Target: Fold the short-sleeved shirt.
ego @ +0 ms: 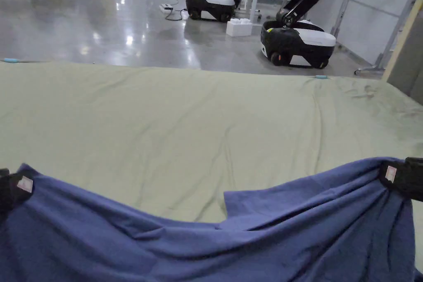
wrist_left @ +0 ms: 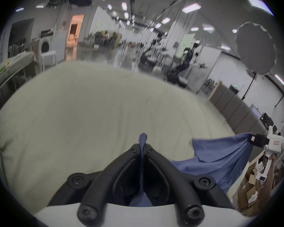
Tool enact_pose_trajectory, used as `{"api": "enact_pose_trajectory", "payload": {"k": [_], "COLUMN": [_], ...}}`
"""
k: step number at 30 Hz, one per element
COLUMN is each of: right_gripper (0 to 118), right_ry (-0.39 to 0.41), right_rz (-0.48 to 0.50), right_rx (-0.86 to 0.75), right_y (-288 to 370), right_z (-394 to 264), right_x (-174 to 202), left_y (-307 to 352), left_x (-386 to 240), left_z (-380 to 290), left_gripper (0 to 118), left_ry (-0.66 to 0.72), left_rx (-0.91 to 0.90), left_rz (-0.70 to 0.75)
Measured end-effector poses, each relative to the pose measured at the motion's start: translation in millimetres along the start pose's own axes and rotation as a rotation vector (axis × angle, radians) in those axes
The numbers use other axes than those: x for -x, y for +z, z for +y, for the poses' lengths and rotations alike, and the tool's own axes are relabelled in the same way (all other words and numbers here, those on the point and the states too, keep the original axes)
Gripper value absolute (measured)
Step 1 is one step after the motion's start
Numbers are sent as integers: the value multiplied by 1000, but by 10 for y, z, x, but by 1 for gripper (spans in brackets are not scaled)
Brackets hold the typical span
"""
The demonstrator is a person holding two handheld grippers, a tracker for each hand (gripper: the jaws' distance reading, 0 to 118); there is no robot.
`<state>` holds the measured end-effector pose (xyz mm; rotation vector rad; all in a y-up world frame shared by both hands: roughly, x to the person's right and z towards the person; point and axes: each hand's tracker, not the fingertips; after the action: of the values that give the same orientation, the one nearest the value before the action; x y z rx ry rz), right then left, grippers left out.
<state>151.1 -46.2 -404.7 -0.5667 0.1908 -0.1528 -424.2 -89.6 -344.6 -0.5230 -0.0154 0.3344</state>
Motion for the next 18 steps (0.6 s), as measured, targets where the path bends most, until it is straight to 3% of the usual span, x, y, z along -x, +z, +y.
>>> {"api": "enact_pose_trajectory", "payload": {"k": [5, 11, 18], "right_gripper": [9, 9, 9], "right_ry": [-9, 85, 43], "right_rz": [39, 8, -21], "right_rx": [-135, -250, -338], "right_y": [308, 318, -50], "right_z": [571, 1294, 2343], "right_x": [175, 402, 608], "left_y": [314, 420, 256], "left_x": [-159, -206, -361], "left_z": [807, 1792, 2882], "left_gripper": [2, 2, 2], "left_ry": [-51, -106, -110], "left_rx": [-151, -338, -410], "left_rz": [-36, 74, 156]}}
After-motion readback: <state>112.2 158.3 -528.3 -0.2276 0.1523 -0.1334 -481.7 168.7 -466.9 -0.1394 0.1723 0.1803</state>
